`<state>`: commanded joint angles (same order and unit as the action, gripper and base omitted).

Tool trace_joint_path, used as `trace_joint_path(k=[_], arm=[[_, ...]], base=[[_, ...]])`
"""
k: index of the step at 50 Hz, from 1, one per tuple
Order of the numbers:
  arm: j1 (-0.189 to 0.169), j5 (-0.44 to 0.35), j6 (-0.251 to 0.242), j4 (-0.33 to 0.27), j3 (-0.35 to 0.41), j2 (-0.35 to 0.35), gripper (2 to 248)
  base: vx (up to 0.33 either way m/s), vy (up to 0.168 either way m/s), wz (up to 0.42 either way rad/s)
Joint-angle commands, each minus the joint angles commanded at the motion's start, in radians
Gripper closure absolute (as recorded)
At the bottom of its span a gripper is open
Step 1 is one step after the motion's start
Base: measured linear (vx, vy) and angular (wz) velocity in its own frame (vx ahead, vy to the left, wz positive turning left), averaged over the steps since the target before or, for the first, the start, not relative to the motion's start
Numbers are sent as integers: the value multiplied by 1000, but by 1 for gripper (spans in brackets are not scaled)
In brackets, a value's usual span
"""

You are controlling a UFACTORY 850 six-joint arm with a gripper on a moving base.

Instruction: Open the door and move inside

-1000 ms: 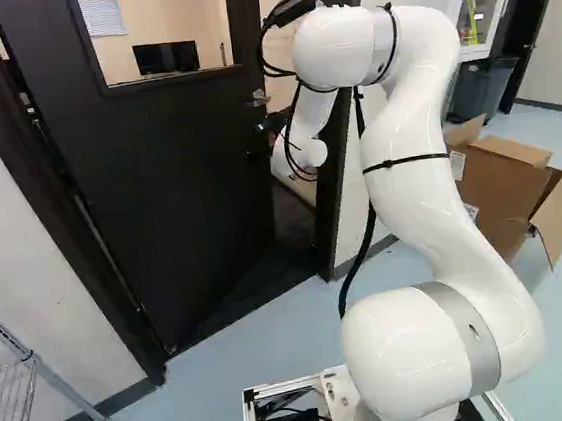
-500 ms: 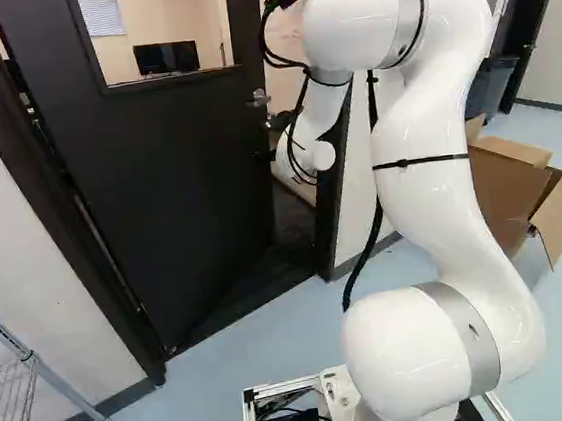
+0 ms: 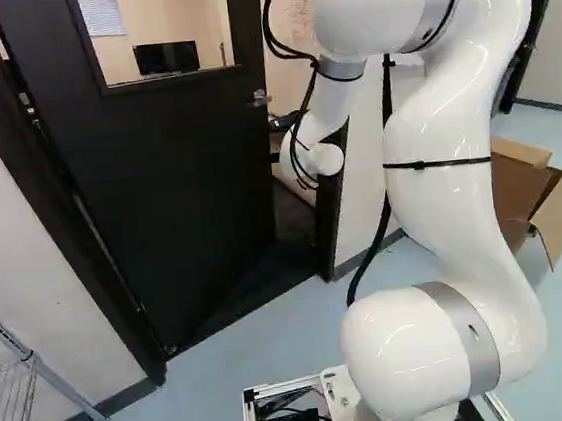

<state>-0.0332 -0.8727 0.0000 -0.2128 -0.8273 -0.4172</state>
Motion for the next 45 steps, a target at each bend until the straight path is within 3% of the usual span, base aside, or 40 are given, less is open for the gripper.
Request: trace_joint_path(k=[45], arm=[[-18,0,0,209,247,204,3]], base=[[0,0,0]])
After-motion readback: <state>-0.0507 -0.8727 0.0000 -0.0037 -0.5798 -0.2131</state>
